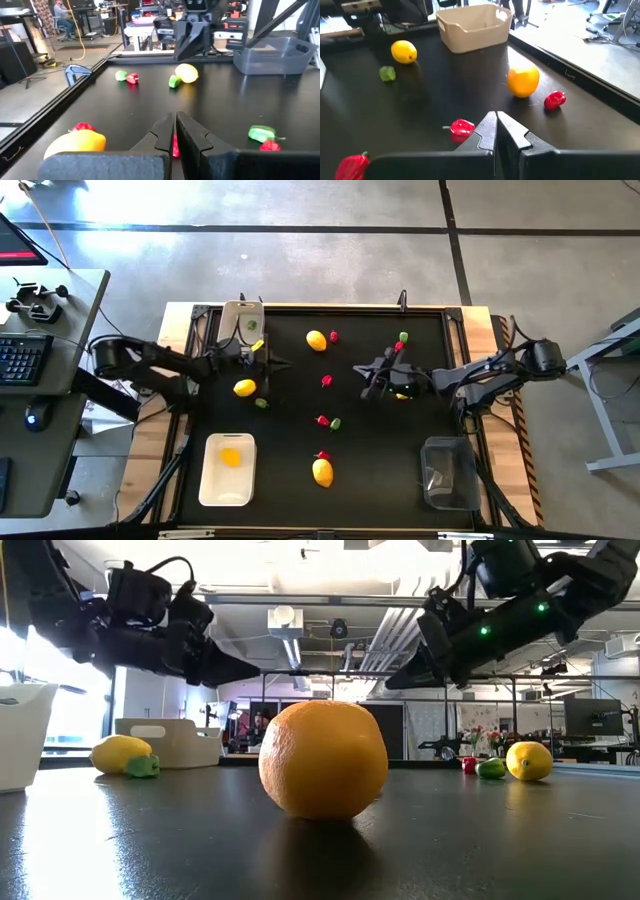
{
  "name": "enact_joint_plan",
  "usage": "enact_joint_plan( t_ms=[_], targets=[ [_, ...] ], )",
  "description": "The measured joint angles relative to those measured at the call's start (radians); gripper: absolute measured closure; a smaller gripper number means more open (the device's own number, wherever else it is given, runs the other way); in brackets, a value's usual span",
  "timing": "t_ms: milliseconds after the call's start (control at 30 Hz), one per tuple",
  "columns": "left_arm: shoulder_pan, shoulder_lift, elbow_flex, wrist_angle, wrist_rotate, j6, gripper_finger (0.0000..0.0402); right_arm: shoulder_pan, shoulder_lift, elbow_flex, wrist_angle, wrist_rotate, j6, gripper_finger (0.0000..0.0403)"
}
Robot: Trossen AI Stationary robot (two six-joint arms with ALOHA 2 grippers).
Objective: Sort produce into baskets
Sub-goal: Put the red chili pepper into the black transparent bin
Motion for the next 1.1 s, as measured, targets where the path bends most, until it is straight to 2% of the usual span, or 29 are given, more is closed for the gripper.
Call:
enact_joint_plan(
  t_ms=[200,467,667,833,967,1100],
  targets=[
    [0.002,0.063,0.0,0.008,0.002,-0.007,0.0395,0.003,0.0,0.053,-0.147,0.0,0.053,0.0381],
    [-0.037,0.114,0.0,0.007,0.003,-0.006,0.0395,0.049,0.0,0.152,-0.404,0.002,0.154,0.0307],
    [-0.064,0.131,0.0,0.006,0.001,0.015,0.0395,0.065,0.0,0.222,-0.677,0.132,0.328,0.0248],
    [-0.075,0.132,0.0,0.006,-0.012,0.016,0.0395,0.019,0.0,0.24,-0.846,0.259,0.546,0.0207],
    [-0.076,0.132,0.0,0.004,-0.012,0.016,0.0395,-0.055,0.008,0.237,-0.901,0.271,0.675,0.0195],
    [-0.076,0.132,0.0,0.003,-0.012,0.015,0.0395,-0.125,0.03,0.237,-0.897,0.271,0.696,0.0194]
  ],
)
